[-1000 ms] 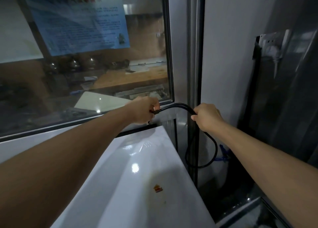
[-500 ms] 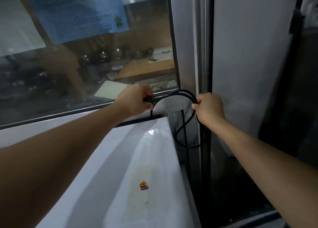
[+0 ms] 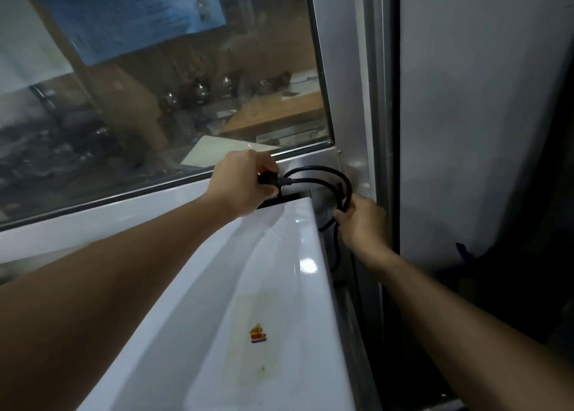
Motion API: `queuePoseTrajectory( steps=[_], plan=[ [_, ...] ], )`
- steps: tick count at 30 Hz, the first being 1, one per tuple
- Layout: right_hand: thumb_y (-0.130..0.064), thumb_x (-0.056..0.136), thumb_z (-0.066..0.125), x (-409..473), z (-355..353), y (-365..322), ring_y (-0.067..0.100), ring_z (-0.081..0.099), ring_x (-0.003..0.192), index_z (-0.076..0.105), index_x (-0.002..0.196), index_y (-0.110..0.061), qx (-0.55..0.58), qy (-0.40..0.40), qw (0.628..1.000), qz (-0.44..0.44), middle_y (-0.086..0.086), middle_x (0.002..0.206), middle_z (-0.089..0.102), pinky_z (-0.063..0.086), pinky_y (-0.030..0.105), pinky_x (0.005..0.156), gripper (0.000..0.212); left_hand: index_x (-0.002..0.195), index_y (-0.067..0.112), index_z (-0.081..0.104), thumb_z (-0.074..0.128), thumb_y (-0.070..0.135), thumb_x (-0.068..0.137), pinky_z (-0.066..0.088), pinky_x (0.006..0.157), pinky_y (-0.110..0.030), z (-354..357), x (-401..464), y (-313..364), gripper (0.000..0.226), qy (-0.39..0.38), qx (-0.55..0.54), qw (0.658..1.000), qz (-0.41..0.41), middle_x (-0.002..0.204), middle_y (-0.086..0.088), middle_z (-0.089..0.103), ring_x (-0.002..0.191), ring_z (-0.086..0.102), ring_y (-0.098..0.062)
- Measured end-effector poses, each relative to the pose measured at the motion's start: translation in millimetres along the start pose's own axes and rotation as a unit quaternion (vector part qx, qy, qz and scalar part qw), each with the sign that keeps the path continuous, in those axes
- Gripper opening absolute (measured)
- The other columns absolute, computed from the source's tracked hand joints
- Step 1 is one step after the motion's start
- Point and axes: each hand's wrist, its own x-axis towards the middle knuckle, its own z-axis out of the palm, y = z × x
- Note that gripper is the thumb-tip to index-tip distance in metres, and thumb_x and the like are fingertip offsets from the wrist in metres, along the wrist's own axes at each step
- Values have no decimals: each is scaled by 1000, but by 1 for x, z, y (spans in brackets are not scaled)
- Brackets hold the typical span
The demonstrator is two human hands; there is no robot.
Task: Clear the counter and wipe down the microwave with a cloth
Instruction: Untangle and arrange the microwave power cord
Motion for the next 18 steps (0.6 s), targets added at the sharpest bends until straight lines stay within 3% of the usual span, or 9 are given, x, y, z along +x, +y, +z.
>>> queuePoseTrajectory(
  steps=[4, 6, 9, 13, 15, 18],
  plan=[
    [-13, 97, 45, -3, 10, 10, 26, 54, 93, 55, 98, -3, 4, -42, 999, 33, 10, 95, 58, 35, 25, 73, 15, 104, 18, 70, 75, 19, 78, 52, 83, -40, 6, -3, -5, 27, -3, 15, 1000, -14, 98, -4, 69, 89, 62, -26],
    [-9, 98, 36, -6, 9, 16, 30, 55, 94, 55, 96, 1, -22, -45, 998, 28, 17, 99, 59, 33, 24, 71, 21, 103, 19, 70, 75, 19, 78, 53, 83, -41, 7, -4, -7, 26, -10, 13, 1000, -20, 97, -4, 70, 88, 62, -26],
    [-10, 98, 40, -8, 0, 27, 33, 57, 91, 60, 92, 10, -88, -50, 995, -11, 25, 103, 62, 32, 25, 67, 29, 101, 20, 70, 75, 19, 77, 53, 81, -41, 10, -5, -7, 24, -9, 11, 1000, -20, 96, -4, 70, 87, 63, -26],
    [-16, 96, 48, -5, -9, 37, 32, 59, 81, 60, 78, 2, -167, -41, 985, -4, 22, 93, 62, 38, 27, 64, 28, 99, 21, 70, 75, 21, 77, 53, 81, -41, 13, -3, -3, 23, -6, 16, 1000, -15, 94, -4, 70, 86, 64, -26],
    [-16, 93, 53, -3, -10, 38, 29, 59, 74, 51, 63, -5, -154, -22, 988, 15, 20, 84, 63, 38, 26, 61, 32, 99, 22, 70, 75, 21, 77, 54, 80, -41, 15, -1, -1, 23, -3, 19, 1000, -12, 94, -4, 70, 86, 64, -26],
    [-13, 90, 55, 0, -5, 38, 33, 64, 76, 45, 55, -7, -98, -8, 995, 32, 18, 77, 63, 47, 29, 60, 37, 103, 24, 69, 75, 23, 77, 54, 78, -41, 15, 2, 0, 26, 6, 29, 1000, -9, 97, -3, 69, 87, 63, -26]
  ],
)
